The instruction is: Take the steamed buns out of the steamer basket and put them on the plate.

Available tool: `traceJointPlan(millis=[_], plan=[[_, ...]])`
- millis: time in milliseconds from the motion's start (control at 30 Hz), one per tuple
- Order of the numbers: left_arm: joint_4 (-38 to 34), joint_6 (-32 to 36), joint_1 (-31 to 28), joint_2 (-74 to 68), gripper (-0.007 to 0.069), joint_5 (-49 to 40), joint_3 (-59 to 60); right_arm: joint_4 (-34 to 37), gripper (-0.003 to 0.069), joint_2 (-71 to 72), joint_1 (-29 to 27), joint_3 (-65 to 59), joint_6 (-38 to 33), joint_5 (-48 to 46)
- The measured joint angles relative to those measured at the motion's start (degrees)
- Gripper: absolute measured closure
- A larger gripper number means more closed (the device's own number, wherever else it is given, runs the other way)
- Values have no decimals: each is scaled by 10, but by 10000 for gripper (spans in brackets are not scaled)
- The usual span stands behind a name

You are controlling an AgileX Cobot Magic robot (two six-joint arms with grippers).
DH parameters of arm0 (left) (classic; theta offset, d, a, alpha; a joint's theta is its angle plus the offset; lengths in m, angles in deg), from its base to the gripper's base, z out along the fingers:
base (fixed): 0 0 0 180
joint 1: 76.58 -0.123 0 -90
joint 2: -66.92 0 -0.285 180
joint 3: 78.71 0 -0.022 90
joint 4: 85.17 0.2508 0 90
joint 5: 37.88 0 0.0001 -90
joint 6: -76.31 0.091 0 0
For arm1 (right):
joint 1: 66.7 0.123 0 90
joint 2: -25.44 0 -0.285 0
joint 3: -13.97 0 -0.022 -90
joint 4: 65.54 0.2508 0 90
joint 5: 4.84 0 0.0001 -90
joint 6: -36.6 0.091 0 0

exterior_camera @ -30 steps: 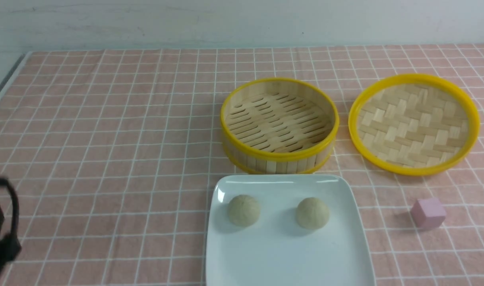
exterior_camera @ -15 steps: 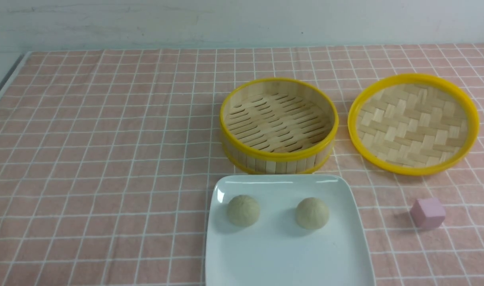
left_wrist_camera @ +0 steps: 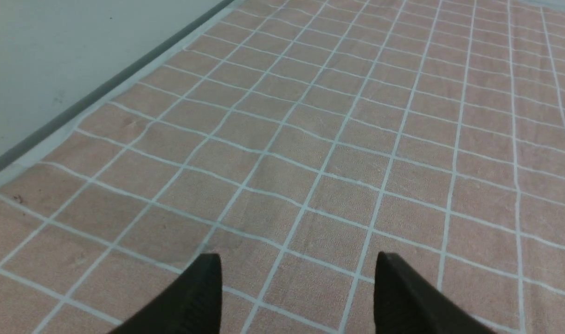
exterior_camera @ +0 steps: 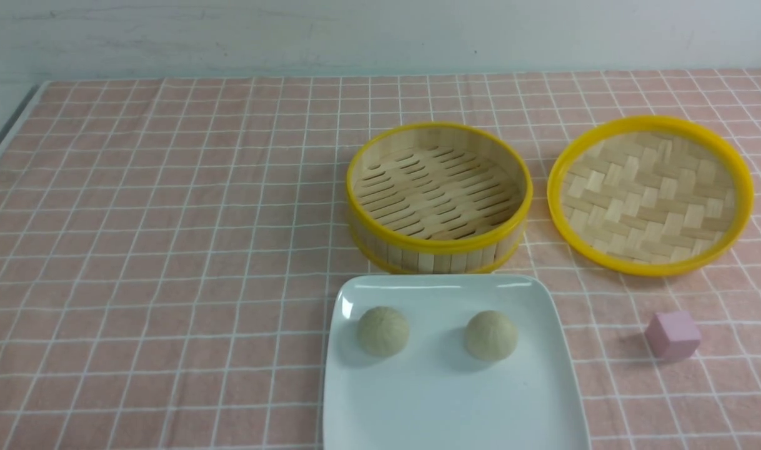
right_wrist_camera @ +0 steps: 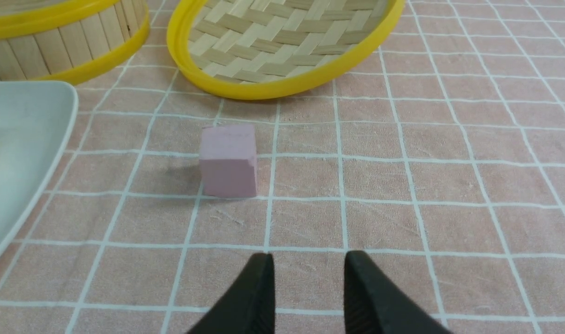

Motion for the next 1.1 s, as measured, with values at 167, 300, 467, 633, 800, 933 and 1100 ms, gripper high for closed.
traceJointPlan(millis=[167, 300, 467, 633, 800, 933, 1100], plan=[[-9, 0, 0, 0, 172, 0, 0, 0, 420, 0, 0, 0, 0, 0], [-14, 5, 0, 0, 172, 0, 0, 0, 420, 0, 0, 0, 0, 0], [-86, 101, 0, 0, 172, 4, -1, 0, 420, 0, 0, 0, 0, 0], [-149, 183, 0, 0, 172, 5, -2, 0, 420, 0, 0, 0, 0, 0], [-154, 184, 0, 0, 172, 5, -2, 0, 420, 0, 0, 0, 0, 0], [-155, 184, 0, 0, 172, 5, -2, 0, 420, 0, 0, 0, 0, 0], [-155, 184, 0, 0, 172, 5, -2, 0, 420, 0, 0, 0, 0, 0]])
